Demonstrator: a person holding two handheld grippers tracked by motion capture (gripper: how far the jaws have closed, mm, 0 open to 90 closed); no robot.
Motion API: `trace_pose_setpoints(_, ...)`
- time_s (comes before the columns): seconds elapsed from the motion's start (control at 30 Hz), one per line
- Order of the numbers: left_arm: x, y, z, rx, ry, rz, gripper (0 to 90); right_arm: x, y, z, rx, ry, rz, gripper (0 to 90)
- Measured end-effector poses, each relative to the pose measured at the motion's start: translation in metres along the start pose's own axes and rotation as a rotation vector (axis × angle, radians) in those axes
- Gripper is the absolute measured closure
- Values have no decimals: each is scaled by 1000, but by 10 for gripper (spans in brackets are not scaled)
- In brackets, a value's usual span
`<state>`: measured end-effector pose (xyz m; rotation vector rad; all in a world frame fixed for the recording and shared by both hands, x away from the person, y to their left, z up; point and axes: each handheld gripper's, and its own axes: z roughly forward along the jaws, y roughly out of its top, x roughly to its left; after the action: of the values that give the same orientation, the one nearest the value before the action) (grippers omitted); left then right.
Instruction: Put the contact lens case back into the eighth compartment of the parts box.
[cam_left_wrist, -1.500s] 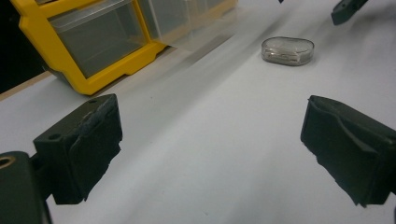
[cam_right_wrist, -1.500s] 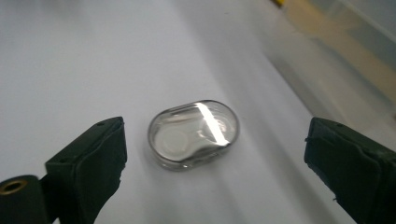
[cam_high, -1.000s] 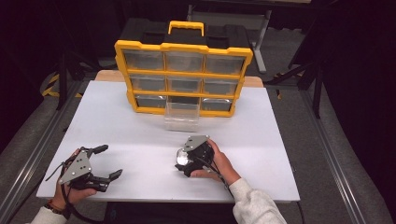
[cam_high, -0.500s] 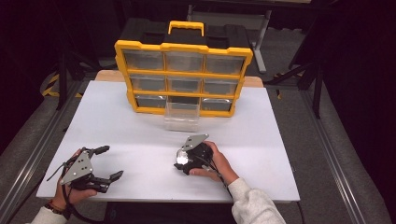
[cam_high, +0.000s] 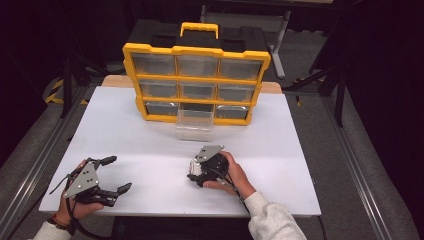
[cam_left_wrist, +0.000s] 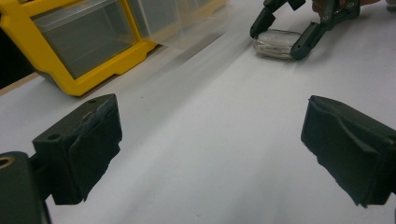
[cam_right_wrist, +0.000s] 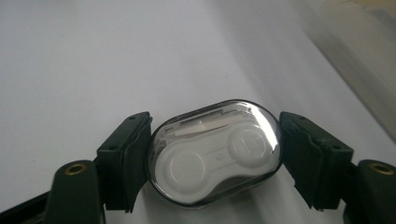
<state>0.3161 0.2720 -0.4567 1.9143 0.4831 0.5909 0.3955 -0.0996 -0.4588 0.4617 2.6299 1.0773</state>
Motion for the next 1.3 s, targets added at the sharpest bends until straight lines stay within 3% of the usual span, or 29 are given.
trace_pose_setpoints(0.93,0,0,-1,0,7,6,64,4,12,-36,-142,-140,-42,289)
trace_pose_setpoints(1.3,0,0,-2,-5,12,0,64,-2,18,-53,-196,-207,-38,289)
